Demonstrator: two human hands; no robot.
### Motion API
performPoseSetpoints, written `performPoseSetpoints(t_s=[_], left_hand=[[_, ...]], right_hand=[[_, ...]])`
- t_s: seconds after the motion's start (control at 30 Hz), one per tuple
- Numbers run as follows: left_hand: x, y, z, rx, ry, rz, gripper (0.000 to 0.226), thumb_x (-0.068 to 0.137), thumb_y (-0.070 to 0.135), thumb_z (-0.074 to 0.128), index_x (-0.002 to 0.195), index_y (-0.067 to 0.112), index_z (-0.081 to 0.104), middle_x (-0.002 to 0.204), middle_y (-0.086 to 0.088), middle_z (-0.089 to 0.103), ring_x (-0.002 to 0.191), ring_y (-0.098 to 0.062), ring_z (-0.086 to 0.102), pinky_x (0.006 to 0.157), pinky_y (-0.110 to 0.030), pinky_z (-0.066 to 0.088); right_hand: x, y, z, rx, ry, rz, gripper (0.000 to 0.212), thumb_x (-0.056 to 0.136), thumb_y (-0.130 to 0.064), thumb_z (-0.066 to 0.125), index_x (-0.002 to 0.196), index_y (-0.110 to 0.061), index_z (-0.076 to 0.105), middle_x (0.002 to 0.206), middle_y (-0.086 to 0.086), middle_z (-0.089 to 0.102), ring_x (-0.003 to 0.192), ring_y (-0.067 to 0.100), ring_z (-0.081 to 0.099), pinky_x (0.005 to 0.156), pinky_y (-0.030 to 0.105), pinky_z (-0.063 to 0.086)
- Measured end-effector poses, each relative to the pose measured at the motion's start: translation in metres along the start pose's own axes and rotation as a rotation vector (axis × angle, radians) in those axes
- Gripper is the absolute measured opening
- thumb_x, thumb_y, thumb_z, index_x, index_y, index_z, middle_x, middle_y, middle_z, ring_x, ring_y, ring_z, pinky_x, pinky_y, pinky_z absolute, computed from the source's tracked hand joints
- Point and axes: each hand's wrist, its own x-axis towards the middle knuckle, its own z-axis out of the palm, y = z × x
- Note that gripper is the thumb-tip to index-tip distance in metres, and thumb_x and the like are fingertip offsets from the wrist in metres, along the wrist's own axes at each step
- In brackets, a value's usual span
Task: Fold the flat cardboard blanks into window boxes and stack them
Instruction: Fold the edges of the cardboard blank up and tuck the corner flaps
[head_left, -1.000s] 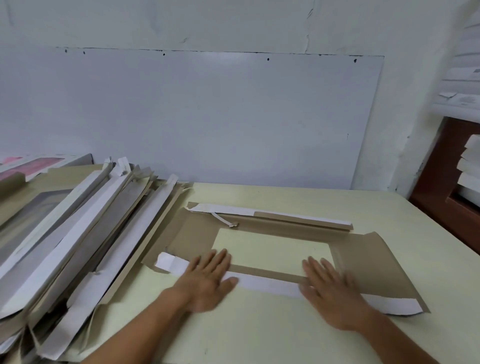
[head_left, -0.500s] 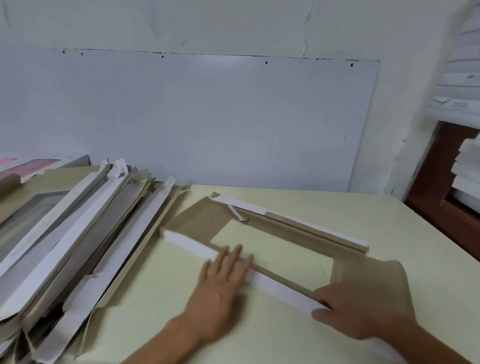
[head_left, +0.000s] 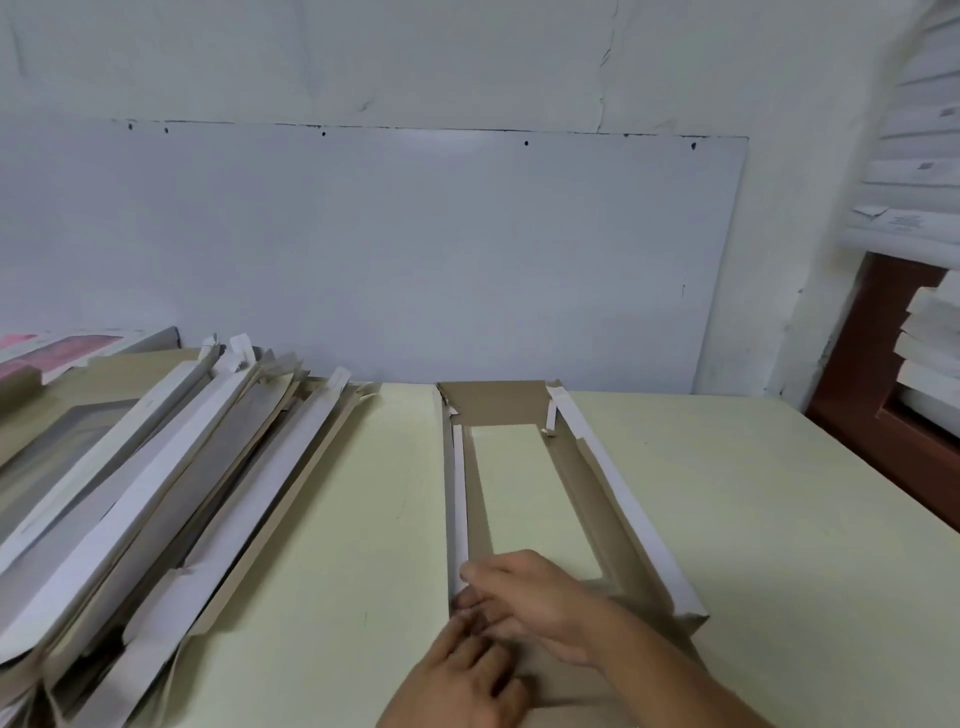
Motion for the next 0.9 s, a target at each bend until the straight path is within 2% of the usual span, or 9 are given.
performPoseSetpoints(t_s=[0.07, 0.17, 0.27, 0.37, 0.5, 0.57, 0.7, 0.83, 0.9], left_hand=[[-0.002, -0.009, -0.002, -0.149, -0.087, 0.0, 0.019, 0.067, 0.032, 0.052, 0.06, 0.028, 0.069, 0.063, 0.013, 0.063, 0.063, -0.005, 0.066, 0.074, -0.019, 0.057], [-0.008, -0.03, -0.001, -0.124, -0.061, -0.063, 0.015, 0.059, 0.04, 0.054, 0.057, 0.026, 0.061, 0.056, 0.011, 0.052, 0.051, -0.006, 0.055, 0.055, -0.013, 0.047], [-0.011, -0.037, -0.002, -0.217, -0.016, -0.206, 0.019, 0.069, 0.043, 0.046, 0.062, 0.026, 0.052, 0.056, 0.013, 0.048, 0.05, -0.005, 0.052, 0.044, -0.016, 0.035], [-0.001, -0.036, -0.005, -0.32, -0.101, -0.356, 0.022, 0.092, 0.04, 0.04, 0.092, 0.028, 0.058, 0.084, 0.011, 0.062, 0.08, -0.011, 0.061, 0.067, -0.022, 0.044], [0.014, -0.033, -0.003, -0.251, -0.174, -0.512, 0.017, 0.09, 0.036, 0.052, 0.103, 0.026, 0.055, 0.095, 0.006, 0.06, 0.083, -0.021, 0.058, 0.071, -0.03, 0.043], [0.017, -0.026, 0.0, -0.195, -0.097, -0.46, 0.019, 0.072, 0.016, 0.058, 0.088, 0.025, 0.063, 0.082, 0.005, 0.058, 0.069, -0.02, 0.059, 0.059, -0.028, 0.045], [0.013, -0.016, 0.006, -0.167, 0.002, -0.195, 0.028, 0.066, 0.017, 0.039, 0.068, 0.027, 0.066, 0.078, 0.009, 0.062, 0.068, -0.011, 0.062, 0.057, -0.02, 0.049], [0.002, -0.01, 0.007, -0.213, -0.059, -0.131, 0.026, 0.075, 0.044, 0.054, 0.058, 0.025, 0.057, 0.075, 0.016, 0.06, 0.067, -0.001, 0.057, 0.049, -0.017, 0.019], [-0.005, -0.01, 0.004, -0.232, -0.048, -0.161, 0.03, 0.076, 0.053, 0.059, 0.063, 0.025, 0.06, 0.082, 0.016, 0.062, 0.071, -0.002, 0.06, 0.041, -0.02, 0.031]], right_hand=[[-0.021, -0.002, -0.014, -0.317, -0.07, -0.121, 0.031, 0.092, -0.04, 0.063, 0.112, -0.016, 0.069, 0.105, -0.012, 0.069, 0.096, 0.0, 0.063, 0.091, 0.021, 0.047], [-0.058, 0.0, -0.048, -0.729, -0.139, -0.162, 0.057, 0.081, -0.051, 0.074, 0.134, -0.036, 0.057, 0.126, -0.029, 0.06, 0.112, -0.017, 0.053, 0.099, 0.007, 0.038], [-0.085, 0.008, -0.068, -0.848, -0.028, -0.191, 0.027, 0.084, -0.055, 0.066, 0.102, -0.036, 0.064, 0.096, -0.022, 0.064, 0.089, -0.013, 0.057, 0.081, 0.009, 0.042], [-0.087, 0.025, -0.068, -0.916, 0.25, -0.188, 0.02, 0.095, -0.044, 0.053, 0.077, -0.034, 0.055, 0.077, -0.015, 0.056, 0.075, -0.006, 0.052, 0.077, 0.021, 0.044], [-0.075, 0.043, -0.06, -1.036, 0.46, -0.278, 0.032, 0.097, -0.039, 0.049, 0.129, -0.041, 0.053, 0.125, -0.024, 0.055, 0.119, -0.001, 0.05, 0.1, 0.018, 0.037], [-0.069, 0.048, -0.051, -1.163, 0.445, -0.35, 0.042, 0.091, -0.029, 0.061, 0.131, -0.037, 0.053, 0.129, -0.021, 0.051, 0.121, 0.002, 0.049, 0.098, 0.014, 0.036], [-0.064, 0.057, -0.03, -1.218, 0.461, -0.629, 0.037, 0.04, -0.031, 0.096, 0.069, -0.032, 0.073, 0.088, -0.021, 0.068, 0.077, -0.001, 0.066, 0.062, 0.011, 0.051], [-0.071, 0.066, -0.021, -1.306, 0.344, -0.644, 0.03, 0.074, -0.056, 0.062, 0.084, -0.031, 0.077, 0.103, -0.023, 0.068, 0.099, -0.005, 0.064, 0.081, 0.008, 0.049], [-0.074, 0.07, -0.027, -1.334, 0.397, -0.659, 0.035, 0.082, -0.059, 0.059, 0.088, -0.031, 0.079, 0.106, -0.022, 0.07, 0.102, -0.004, 0.065, 0.081, 0.009, 0.05]])
